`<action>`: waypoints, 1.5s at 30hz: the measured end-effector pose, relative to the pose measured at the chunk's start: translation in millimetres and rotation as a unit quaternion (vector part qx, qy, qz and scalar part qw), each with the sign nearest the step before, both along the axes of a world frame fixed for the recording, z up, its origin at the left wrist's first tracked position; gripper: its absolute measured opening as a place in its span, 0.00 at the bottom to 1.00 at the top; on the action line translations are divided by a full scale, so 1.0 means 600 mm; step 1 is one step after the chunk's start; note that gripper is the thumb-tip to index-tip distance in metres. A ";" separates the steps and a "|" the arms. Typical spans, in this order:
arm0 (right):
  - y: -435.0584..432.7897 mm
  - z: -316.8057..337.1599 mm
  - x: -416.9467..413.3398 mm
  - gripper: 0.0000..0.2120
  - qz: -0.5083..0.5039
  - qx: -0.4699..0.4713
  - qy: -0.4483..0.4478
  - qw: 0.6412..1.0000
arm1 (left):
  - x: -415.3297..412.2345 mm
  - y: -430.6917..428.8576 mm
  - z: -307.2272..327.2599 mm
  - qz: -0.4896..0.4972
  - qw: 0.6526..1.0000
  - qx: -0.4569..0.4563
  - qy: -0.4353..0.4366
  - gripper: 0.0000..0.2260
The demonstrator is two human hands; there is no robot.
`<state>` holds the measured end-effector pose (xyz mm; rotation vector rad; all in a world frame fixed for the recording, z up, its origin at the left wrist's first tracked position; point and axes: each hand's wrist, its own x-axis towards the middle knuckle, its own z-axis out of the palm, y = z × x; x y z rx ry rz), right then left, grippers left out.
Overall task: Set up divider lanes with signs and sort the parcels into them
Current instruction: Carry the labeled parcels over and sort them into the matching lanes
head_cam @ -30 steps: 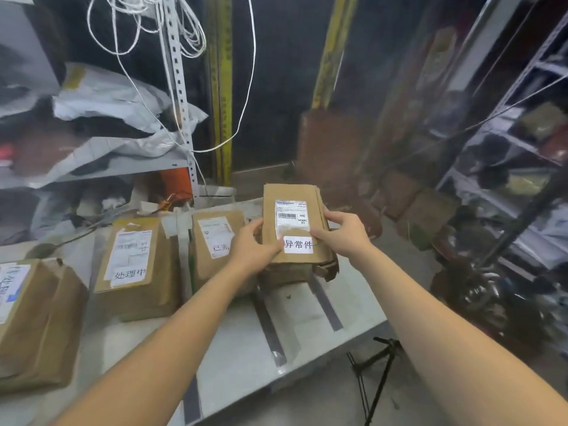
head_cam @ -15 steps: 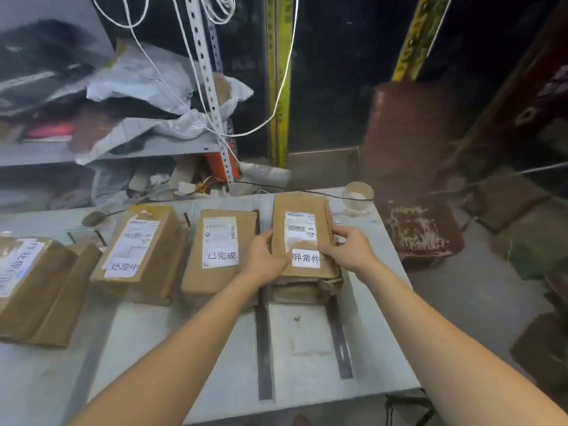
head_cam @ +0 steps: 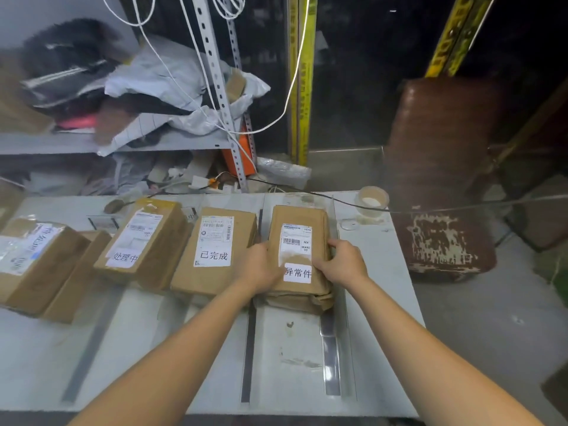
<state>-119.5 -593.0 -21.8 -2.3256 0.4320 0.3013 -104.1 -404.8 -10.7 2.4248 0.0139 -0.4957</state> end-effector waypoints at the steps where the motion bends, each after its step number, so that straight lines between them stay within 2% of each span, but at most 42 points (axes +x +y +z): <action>1: 0.002 0.004 0.002 0.15 0.001 -0.018 -0.006 1.000 | 0.000 0.001 0.007 -0.002 1.000 -0.014 -0.005 0.20; 5: 0.037 0.043 0.019 0.09 0.015 -0.091 -0.032 0.995 | 0.011 0.021 0.071 -0.007 0.998 -0.028 -0.053 0.37; 7: 0.068 0.067 0.031 0.17 0.057 -0.089 -0.062 0.992 | 0.024 0.050 0.106 -0.003 0.995 0.004 -0.101 0.40; 8: 0.086 0.080 0.038 0.21 0.083 -0.086 -0.081 0.990 | 0.031 0.072 0.121 0.005 0.993 0.022 -0.117 0.41; 11: 0.148 0.121 0.059 0.25 0.150 -0.049 -0.119 0.980 | 0.038 0.153 0.158 0.020 0.980 0.105 -0.170 0.37; 15: 0.258 0.155 0.075 0.30 0.244 -0.073 -0.143 0.956 | 0.020 0.276 0.188 0.031 0.934 0.249 -0.254 0.32; 21: 0.467 0.185 0.071 0.27 0.332 -0.143 -0.209 0.909 | -0.037 0.498 0.198 0.099 0.925 0.278 -0.239 0.28; 26: 0.665 0.196 0.045 0.25 0.359 -0.175 -0.215 0.891 | -0.087 0.722 0.189 0.151 0.922 0.278 -0.222 0.29; 29: 0.791 0.203 0.028 0.24 0.357 -0.189 -0.219 0.888 | -0.118 0.855 0.189 0.165 0.920 0.286 -0.212 0.30; 34: 0.975 0.202 0.014 0.25 0.363 -0.155 -0.212 0.894 | -0.148 1.043 0.180 0.177 0.919 0.291 -0.200 0.32; 40: 1.139 0.192 0.030 0.26 0.380 -0.148 -0.203 0.890 | -0.165 1.187 0.162 0.202 0.923 0.263 -0.196 0.32; 45: 1.241 0.180 0.090 0.27 0.391 -0.150 -0.194 0.887 | -0.133 1.280 0.151 0.207 0.920 0.276 -0.186 0.30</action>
